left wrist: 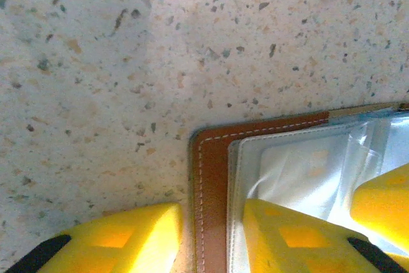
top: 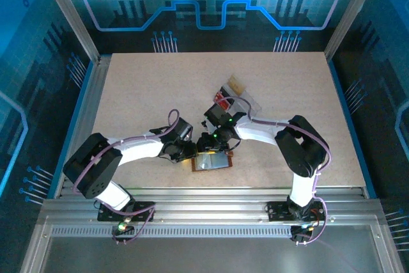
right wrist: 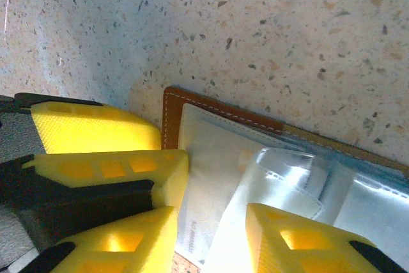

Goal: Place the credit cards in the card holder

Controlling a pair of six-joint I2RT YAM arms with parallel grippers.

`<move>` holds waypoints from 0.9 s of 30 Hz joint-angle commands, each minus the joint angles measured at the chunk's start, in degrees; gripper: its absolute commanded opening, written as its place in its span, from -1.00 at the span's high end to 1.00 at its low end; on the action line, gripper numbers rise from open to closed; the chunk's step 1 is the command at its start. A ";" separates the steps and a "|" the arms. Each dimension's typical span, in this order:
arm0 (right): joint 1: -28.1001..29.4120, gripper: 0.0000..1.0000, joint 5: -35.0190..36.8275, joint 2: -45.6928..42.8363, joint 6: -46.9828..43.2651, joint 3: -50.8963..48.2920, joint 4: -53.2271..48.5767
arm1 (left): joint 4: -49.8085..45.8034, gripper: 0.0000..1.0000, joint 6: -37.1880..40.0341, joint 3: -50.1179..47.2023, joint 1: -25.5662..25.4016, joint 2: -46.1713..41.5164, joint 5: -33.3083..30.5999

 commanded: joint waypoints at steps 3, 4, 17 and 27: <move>1.08 0.30 -1.38 0.87 0.72 3.45 1.57 | -0.79 0.15 0.99 -4.03 -3.99 -2.27 4.73; 1.29 0.30 -0.88 0.85 0.75 3.86 1.14 | -1.87 0.13 1.37 -4.12 -4.02 -3.68 4.48; 5.21 0.27 1.31 5.84 0.76 13.43 -2.96 | -16.29 -0.15 1.33 -9.00 -2.85 -25.19 -3.86; 4.22 0.01 16.13 3.77 -6.71 27.93 -22.34 | -20.67 -0.48 3.46 -11.45 -0.23 -39.85 -1.50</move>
